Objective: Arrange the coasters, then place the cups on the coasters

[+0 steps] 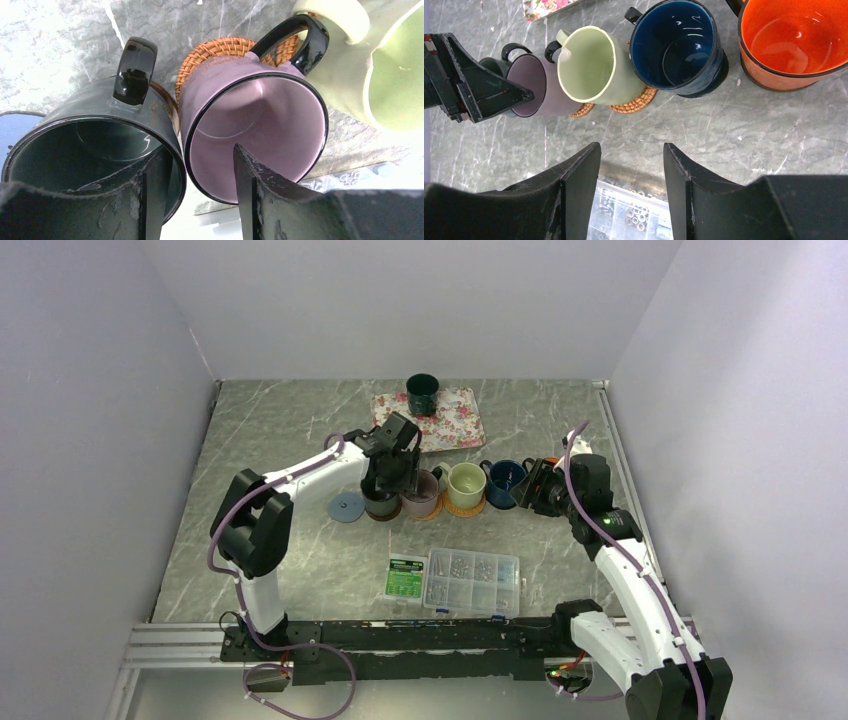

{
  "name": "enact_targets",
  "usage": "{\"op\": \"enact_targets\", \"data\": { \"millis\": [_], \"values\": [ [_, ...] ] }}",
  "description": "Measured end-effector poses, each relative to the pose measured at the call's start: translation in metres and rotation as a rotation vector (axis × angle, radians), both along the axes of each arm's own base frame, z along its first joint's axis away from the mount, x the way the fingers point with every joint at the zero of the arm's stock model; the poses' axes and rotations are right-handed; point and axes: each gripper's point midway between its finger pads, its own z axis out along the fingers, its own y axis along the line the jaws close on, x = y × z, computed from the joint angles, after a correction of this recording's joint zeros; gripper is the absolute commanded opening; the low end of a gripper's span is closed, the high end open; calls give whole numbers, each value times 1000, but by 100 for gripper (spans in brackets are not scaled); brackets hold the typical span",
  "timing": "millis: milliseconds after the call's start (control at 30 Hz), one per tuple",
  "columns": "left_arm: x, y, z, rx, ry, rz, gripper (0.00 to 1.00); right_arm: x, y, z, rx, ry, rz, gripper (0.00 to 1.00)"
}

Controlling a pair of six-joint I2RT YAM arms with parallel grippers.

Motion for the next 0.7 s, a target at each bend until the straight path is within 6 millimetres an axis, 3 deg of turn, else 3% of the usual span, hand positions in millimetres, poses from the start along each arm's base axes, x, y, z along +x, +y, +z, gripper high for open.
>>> {"op": "enact_targets", "data": {
  "millis": [400,700],
  "values": [
    [-1,0,0,-2,3,-7,54,0,0,0,0,1,0,54],
    [-2,8,15,23,-29,-16,66,0,1,0,4,1,6,54]
  ]
}}
